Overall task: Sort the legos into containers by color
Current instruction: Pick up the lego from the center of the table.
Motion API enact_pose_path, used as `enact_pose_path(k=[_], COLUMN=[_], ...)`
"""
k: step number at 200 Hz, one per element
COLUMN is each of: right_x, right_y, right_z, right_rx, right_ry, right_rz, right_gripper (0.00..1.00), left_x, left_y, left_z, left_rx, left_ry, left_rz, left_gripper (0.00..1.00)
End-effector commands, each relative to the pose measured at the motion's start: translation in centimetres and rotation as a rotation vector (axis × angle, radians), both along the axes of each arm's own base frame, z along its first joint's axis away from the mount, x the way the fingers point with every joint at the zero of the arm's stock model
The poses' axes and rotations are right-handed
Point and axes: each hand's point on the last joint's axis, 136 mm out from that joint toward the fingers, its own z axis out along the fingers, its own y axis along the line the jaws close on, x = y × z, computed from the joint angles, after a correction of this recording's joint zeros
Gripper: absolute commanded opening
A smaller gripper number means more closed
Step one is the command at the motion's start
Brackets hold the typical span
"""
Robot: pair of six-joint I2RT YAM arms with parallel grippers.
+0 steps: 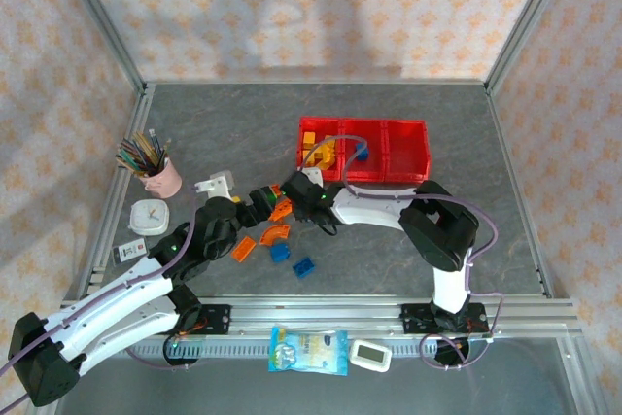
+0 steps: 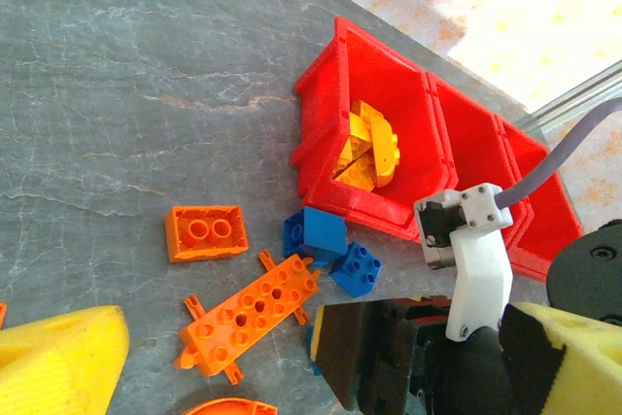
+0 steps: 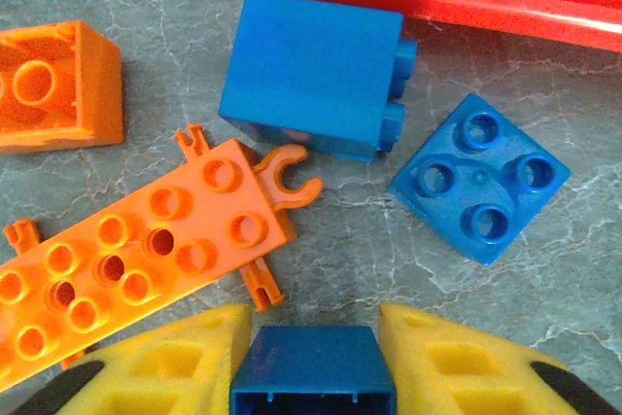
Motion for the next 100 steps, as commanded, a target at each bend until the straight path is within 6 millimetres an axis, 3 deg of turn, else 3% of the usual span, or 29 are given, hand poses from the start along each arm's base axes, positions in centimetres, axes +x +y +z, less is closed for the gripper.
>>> enact_pose_path(k=[1,55,100], right_x=[0.2,1.2,4.7], right_y=[-0.9,-3.4,-9.4], right_z=[2.1,7.2,11.2], right_rx=[-0.018,0.028,0.037], right_ry=[-0.044,-0.12,-0.188], right_rz=[-0.023,-0.079,-0.199], right_gripper=[0.32,0.29,0.29], left_x=[0.1,0.3,1.2], left_y=[0.7,0.2,-1.4], left_z=[0.0,0.9,1.9], left_rx=[0.015,0.005,-0.001], left_ry=[-0.008,-0.021,-0.039], left_rz=[0.028,0.006,-0.041], left_gripper=[0.99,0.99,0.99])
